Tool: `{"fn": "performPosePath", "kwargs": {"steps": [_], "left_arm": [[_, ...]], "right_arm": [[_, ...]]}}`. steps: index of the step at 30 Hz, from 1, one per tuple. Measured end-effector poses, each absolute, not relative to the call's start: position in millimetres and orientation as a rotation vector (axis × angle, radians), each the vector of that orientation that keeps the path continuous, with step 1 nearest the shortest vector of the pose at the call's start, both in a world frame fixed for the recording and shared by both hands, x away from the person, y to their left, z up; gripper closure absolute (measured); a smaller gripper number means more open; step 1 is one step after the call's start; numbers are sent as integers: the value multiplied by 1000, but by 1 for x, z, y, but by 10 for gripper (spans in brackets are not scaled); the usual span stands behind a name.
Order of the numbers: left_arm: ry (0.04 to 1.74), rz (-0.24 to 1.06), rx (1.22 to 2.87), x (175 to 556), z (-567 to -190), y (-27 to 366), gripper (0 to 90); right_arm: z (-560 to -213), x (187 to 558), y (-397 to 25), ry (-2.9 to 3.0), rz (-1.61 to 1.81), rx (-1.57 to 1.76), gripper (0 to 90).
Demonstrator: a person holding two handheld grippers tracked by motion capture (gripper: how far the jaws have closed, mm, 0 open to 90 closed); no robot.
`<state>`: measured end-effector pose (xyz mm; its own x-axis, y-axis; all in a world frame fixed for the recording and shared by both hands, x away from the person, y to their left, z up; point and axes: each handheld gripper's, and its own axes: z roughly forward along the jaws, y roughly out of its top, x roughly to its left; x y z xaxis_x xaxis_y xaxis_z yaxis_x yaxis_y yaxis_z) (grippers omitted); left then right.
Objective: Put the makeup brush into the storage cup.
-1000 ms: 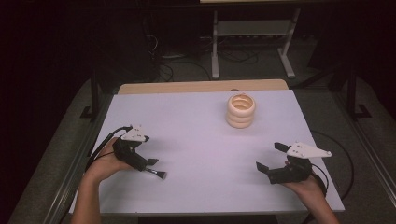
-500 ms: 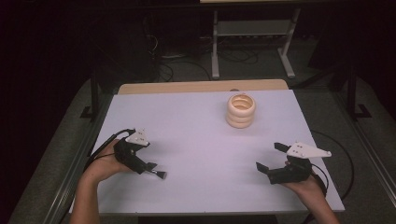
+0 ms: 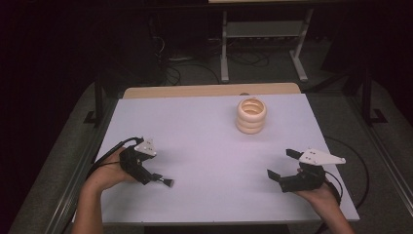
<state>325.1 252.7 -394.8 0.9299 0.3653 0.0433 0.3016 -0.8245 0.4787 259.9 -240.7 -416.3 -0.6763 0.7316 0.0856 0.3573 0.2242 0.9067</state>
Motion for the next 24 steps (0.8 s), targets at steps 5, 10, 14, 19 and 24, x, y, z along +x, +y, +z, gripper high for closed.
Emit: {"fn": "performPosePath", "kwargs": {"steps": [5, 10, 14, 19, 24], "left_arm": [[461, 166, 2646, 324, -397, 251, 223], [445, 141, 2667, 323, -399, 250, 273], [425, 134, 2685, 322, -400, 249, 315], [417, 128, 2694, 321, -402, 247, 361], [381, 129, 2716, 321, -403, 246, 416]], "right_arm": [[-416, 260, -241, 2145, 1438, 1013, 0], [-416, 260, -241, 2146, 1438, 1013, 0], [-416, 259, -241, 2145, 1438, 1015, 0], [-416, 259, -241, 2143, 1438, 1017, 0], [-416, 260, -241, 2143, 1438, 1015, 0]]}}
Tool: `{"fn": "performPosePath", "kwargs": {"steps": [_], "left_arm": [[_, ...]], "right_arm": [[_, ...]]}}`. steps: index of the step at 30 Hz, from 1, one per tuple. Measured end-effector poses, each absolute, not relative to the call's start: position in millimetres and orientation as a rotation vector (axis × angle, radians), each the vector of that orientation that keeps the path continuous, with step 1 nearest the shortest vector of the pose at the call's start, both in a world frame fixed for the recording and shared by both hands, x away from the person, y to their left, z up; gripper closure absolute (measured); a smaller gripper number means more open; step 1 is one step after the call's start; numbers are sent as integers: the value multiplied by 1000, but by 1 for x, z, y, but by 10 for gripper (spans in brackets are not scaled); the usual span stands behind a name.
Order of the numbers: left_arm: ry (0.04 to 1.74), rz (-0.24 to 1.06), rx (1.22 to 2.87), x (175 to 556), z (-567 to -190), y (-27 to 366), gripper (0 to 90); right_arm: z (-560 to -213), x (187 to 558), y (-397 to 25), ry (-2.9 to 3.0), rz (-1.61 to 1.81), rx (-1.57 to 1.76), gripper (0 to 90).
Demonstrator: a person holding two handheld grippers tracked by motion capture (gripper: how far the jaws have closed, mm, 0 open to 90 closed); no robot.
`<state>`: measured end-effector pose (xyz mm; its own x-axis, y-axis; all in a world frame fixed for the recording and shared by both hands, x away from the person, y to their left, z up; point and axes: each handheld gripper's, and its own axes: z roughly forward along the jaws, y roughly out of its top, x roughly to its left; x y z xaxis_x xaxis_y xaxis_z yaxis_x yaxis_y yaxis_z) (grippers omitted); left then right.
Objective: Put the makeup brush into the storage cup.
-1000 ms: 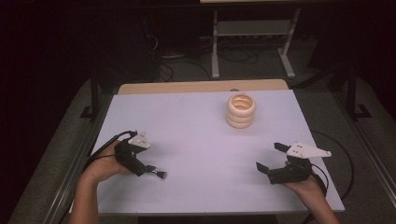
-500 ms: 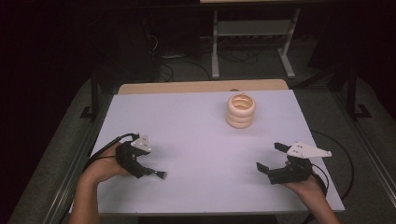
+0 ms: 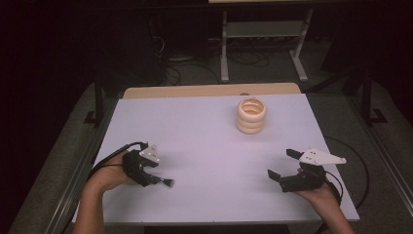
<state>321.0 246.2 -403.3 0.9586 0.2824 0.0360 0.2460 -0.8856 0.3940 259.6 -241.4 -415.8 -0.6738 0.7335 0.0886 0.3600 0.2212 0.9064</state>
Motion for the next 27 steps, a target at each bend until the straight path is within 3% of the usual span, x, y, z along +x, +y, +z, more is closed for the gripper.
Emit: {"fn": "performPosePath", "kwargs": {"steps": [10, 27], "left_arm": [[348, 95, 2742, 320, -407, 243, 533], [291, 86, 2783, 319, -410, 240, 620]], "right_arm": [[-416, 260, -241, 2144, 1438, 1017, 0], [-416, 260, -242, 2145, 1442, 1018, 0]]}}
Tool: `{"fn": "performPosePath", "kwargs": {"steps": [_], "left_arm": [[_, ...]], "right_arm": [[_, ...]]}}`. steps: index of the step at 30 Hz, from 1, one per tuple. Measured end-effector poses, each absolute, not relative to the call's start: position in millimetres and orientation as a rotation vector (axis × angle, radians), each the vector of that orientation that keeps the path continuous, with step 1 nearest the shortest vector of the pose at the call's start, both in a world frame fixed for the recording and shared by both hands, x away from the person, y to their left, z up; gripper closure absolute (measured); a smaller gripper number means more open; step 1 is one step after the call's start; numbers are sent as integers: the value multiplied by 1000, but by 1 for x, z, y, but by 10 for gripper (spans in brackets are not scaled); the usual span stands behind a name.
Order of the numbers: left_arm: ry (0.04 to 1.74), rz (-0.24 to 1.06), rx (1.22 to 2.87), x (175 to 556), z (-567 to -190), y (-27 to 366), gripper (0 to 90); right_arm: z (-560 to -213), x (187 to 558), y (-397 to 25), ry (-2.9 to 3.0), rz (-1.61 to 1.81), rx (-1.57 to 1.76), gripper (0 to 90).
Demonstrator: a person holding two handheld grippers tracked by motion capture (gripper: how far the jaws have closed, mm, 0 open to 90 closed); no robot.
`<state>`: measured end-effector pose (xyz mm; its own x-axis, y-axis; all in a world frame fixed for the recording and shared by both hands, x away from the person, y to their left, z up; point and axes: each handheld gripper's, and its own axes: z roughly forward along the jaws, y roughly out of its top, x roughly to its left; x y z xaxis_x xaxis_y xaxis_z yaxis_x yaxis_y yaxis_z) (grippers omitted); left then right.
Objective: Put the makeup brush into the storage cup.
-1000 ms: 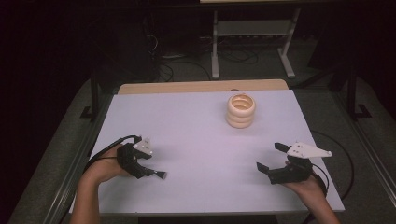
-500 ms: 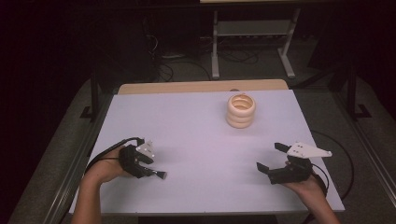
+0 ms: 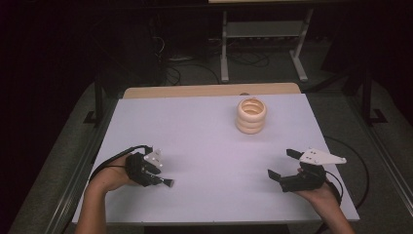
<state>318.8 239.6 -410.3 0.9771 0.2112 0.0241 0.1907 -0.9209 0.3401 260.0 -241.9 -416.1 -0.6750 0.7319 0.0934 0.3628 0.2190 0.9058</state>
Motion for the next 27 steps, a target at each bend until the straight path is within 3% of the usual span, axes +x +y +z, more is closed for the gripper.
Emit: {"fn": "performPosePath", "kwargs": {"steps": [27], "left_arm": [[273, 109, 2806, 319, -414, 238, 705]], "right_arm": [[-416, 260, -243, 2145, 1447, 1030, 0]]}}
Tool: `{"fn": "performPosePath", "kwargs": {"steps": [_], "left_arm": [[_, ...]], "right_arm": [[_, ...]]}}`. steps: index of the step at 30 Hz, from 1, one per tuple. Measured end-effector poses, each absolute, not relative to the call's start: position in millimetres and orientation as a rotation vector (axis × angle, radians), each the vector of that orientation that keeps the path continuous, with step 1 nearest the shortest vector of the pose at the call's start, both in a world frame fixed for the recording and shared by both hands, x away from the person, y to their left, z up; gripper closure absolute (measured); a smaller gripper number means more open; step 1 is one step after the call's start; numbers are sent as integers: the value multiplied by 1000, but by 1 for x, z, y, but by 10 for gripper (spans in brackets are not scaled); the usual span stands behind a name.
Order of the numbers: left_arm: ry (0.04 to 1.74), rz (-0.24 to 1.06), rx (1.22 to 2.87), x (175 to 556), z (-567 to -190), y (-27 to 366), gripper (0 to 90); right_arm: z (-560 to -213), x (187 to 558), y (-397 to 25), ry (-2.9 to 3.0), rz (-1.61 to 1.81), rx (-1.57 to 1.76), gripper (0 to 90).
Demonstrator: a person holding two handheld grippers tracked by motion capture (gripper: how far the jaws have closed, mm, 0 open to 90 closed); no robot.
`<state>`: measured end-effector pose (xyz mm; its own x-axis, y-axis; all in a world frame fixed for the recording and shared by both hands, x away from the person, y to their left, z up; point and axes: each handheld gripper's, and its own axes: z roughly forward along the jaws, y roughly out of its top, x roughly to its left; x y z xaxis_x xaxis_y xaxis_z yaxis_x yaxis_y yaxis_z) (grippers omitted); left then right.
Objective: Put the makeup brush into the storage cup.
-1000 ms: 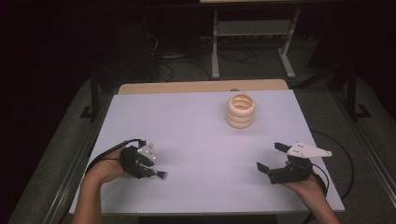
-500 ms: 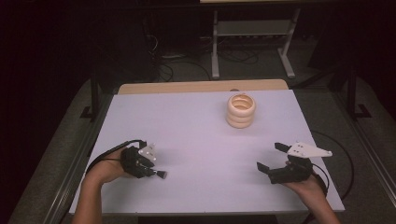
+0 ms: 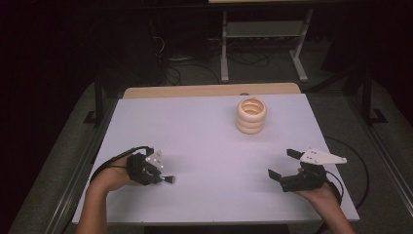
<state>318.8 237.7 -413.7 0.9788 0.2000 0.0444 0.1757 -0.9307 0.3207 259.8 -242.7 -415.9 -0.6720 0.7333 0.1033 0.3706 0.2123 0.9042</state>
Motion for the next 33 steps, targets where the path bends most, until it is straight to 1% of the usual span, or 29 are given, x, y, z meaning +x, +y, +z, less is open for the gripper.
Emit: {"fn": "performPosePath", "kwargs": {"steps": [7, 10, 18, 25, 27, 33], "left_arm": [[286, 107, 2802, 320, -414, 237, 726], [297, 99, 2802, 320, -414, 238, 757], [323, 85, 2804, 321, -415, 239, 768], [326, 84, 2808, 321, -415, 238, 765], [329, 85, 2806, 321, -415, 238, 739], [320, 98, 2818, 321, -410, 232, 719]], "right_arm": [[-416, 260, -243, 2145, 1445, 1030, 0], [-416, 260, -243, 2145, 1446, 1032, 0], [-416, 260, -243, 2146, 1445, 1031, 0], [-416, 260, -243, 2146, 1446, 1031, 0], [-416, 260, -243, 2146, 1445, 1030, 0], [-416, 260, -243, 2147, 1445, 1031, 0]]}}
